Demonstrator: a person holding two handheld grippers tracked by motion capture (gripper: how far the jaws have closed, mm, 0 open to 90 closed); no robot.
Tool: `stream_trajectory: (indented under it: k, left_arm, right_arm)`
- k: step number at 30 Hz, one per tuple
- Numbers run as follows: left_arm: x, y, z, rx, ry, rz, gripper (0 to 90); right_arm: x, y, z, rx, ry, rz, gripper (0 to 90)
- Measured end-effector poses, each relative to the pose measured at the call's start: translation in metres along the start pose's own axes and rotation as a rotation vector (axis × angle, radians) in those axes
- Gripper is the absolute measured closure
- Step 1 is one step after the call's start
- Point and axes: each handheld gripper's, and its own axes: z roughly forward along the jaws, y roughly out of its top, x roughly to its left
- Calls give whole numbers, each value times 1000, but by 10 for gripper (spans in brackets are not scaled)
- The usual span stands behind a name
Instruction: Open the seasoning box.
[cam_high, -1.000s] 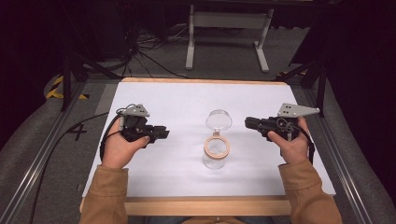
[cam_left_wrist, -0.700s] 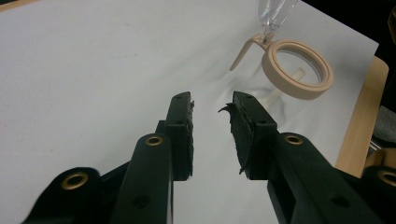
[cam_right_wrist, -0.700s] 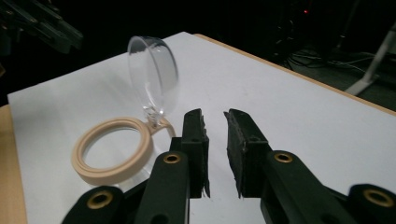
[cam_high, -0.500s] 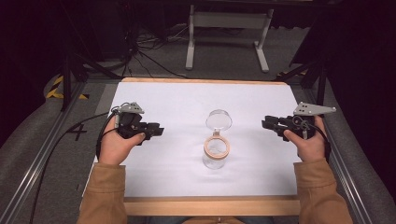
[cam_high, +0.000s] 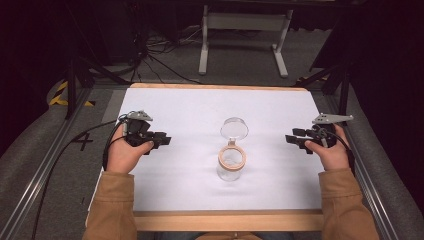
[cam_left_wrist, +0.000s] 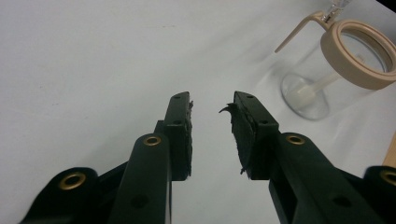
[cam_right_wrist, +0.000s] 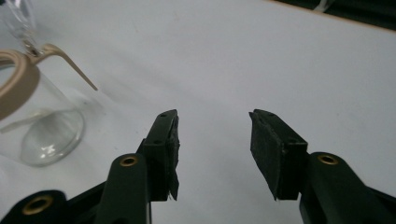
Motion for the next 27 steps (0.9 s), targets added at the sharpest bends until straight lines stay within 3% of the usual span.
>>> stream_trajectory:
  k: [7,13,18,23,27]
  left_arm:
    - [8,-5,8,8,-1,-17,657]
    - [12,-8,12,21,3,-28,653]
    - [11,-7,13,19,-1,-17,649]
    - [9,-6,13,20,-11,-18,645]
    - [8,-5,13,19,-12,-7,643]
  right_arm:
    - [-11,-12,14,87,-59,17,466]
    - [-15,-19,21,140,-64,36,445]
    - [-13,-25,34,213,-70,9,435]
    - [-8,-29,45,286,-35,-8,407]
    - [-3,-28,47,320,-36,-39,406]
